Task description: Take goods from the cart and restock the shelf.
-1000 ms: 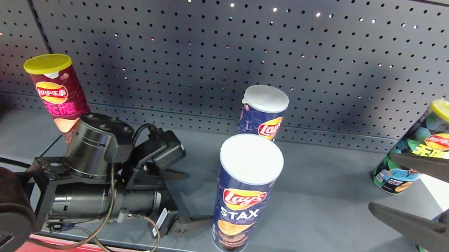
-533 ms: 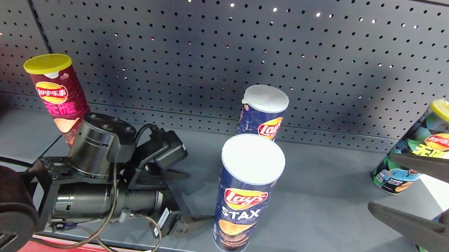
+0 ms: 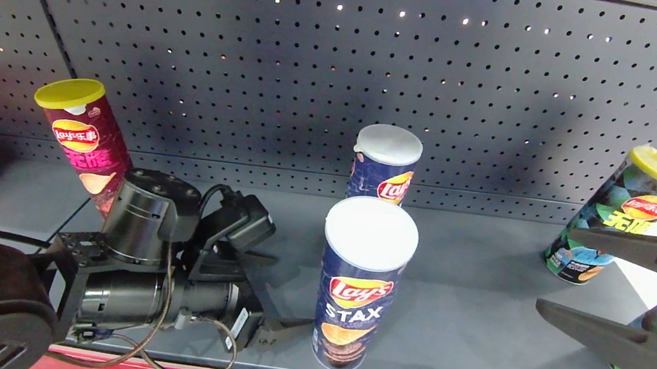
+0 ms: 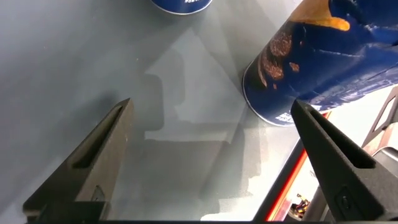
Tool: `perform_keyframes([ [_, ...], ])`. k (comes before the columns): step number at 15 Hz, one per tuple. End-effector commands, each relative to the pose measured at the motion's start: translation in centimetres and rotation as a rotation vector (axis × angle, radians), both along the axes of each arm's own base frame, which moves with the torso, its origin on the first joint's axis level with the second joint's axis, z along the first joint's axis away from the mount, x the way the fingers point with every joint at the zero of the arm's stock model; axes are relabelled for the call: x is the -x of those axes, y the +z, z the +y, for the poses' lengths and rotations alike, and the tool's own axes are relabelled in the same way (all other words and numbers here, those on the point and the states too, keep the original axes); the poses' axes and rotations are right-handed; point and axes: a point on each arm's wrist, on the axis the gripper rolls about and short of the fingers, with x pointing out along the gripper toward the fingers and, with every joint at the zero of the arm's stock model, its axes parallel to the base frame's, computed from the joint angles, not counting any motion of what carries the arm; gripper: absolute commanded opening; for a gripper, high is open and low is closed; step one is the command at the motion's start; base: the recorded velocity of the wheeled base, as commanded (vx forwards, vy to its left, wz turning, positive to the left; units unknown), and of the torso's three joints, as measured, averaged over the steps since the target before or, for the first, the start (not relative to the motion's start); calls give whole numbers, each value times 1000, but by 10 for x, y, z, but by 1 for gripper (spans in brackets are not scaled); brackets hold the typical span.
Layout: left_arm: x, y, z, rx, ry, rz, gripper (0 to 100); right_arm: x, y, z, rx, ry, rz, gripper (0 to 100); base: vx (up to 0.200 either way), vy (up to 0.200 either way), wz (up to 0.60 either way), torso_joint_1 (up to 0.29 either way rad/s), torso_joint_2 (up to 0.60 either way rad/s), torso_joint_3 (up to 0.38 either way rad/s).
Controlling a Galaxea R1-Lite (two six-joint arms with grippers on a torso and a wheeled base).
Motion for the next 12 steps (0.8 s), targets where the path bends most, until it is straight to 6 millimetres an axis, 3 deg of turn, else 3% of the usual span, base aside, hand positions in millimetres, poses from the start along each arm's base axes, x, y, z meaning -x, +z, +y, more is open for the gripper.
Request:
perform_keyframes([
  [1, 7, 11, 10, 19, 28, -34, 100, 1, -7, 0, 10, -3, 21, 100, 0, 0, 0, 0, 0, 0],
  [3, 15, 28, 37, 35, 138, -101, 100, 6, -13, -3, 15, -5, 26, 100, 0, 0, 0, 0, 0, 0],
  [5, 34, 64, 67, 61, 348, -269, 100, 18, -16, -14, 31, -93, -1, 100, 0, 0, 0, 0, 0, 0],
  [8, 79, 92, 97, 51, 561, -376, 100, 23, -24, -17, 34, -110, 8, 100, 0, 0, 0, 0, 0, 0],
  [9, 119, 94, 120, 7, 580, -338, 100, 29, -21, -21, 23, -128, -21, 100, 0, 0, 0, 0, 0, 0],
  [12, 184, 78, 157, -56, 644, -287, 100, 39, -18, -27, 12, -171, -58, 100, 0, 0, 0, 0, 0, 0],
])
